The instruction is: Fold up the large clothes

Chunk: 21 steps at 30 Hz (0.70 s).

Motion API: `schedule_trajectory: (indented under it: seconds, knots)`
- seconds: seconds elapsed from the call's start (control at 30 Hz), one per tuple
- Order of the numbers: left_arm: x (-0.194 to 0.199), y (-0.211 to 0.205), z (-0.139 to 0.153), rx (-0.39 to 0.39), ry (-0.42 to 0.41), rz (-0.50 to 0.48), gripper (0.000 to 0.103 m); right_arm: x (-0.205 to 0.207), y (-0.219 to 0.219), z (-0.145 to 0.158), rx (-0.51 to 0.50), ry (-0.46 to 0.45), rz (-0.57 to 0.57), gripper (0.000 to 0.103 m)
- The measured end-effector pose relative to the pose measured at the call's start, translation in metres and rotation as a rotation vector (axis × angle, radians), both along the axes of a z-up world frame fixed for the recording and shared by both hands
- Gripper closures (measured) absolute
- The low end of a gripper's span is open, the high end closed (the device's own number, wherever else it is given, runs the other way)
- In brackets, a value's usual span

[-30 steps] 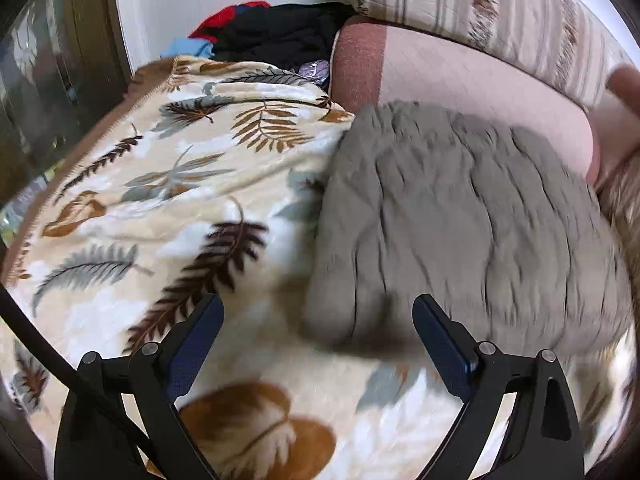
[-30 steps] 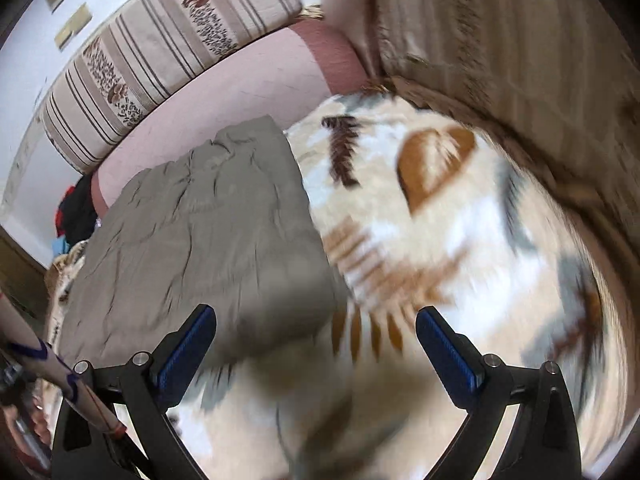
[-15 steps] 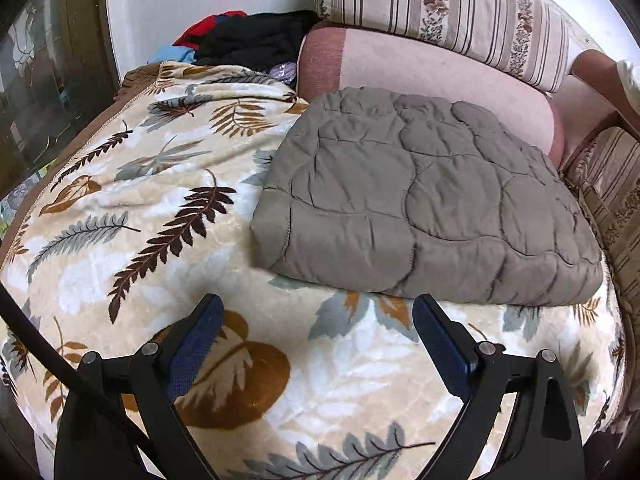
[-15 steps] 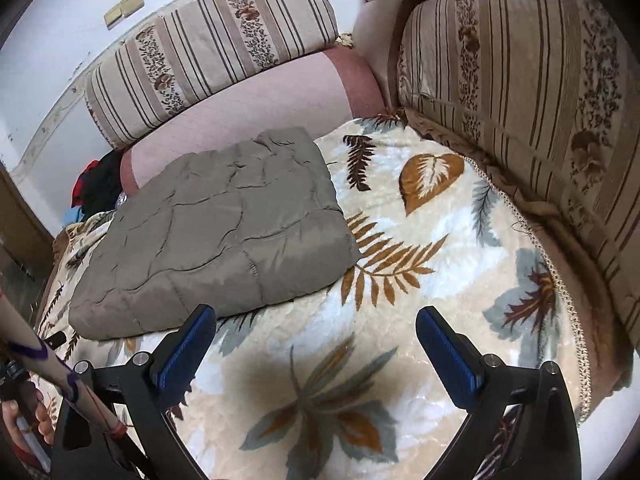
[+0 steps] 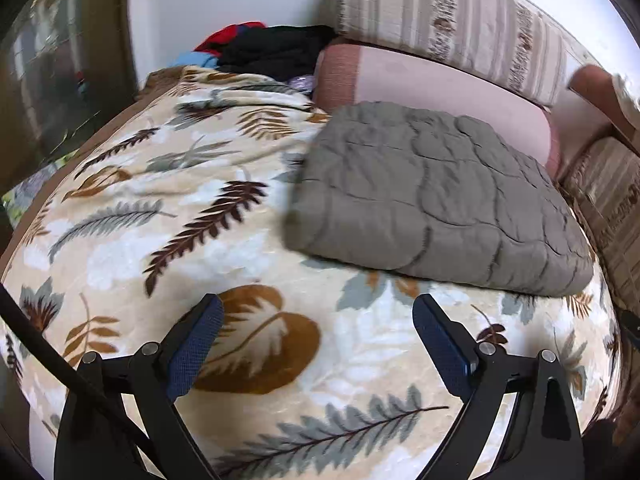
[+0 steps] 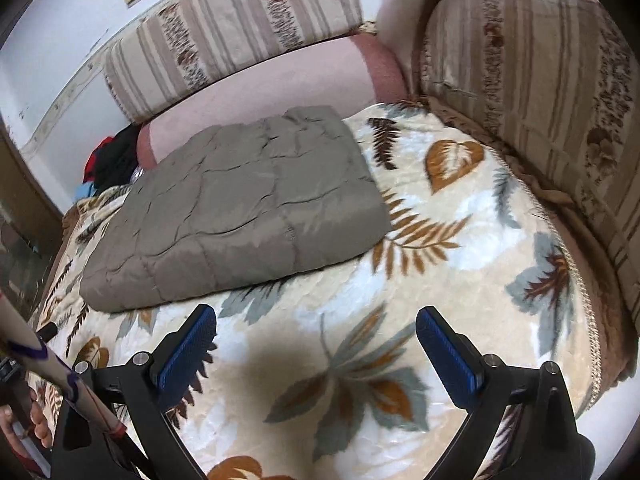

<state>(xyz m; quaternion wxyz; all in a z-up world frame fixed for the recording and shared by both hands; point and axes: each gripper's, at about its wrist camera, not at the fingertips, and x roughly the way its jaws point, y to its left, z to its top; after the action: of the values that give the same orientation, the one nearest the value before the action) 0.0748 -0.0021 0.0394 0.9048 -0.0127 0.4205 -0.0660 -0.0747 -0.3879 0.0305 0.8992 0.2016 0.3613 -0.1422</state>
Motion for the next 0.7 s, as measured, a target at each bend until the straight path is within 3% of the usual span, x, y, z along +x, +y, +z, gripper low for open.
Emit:
schedule_trajectory:
  seconds: [0.17, 0.3, 0.53, 0.7]
  knots:
    - [0.011, 0.024, -0.006, -0.023, 0.042, 0.067, 0.008, 0.021, 0.005, -0.013, 0.013, 0.018, 0.044, 0.001]
    - [0.032, 0.031, -0.016, -0.069, 0.096, 0.065, 0.008, 0.039, -0.015, -0.022, 0.025, 0.032, 0.024, 0.001]
    - [0.095, 0.035, -0.038, -0.228, 0.196, 0.038, 0.008, 0.070, -0.069, -0.037, 0.099, 0.046, -0.041, 0.001]
    - [0.139, 0.034, -0.057, -0.380, 0.254, 0.014, 0.008, 0.087, -0.107, -0.054, 0.216, 0.052, -0.097, 0.001]
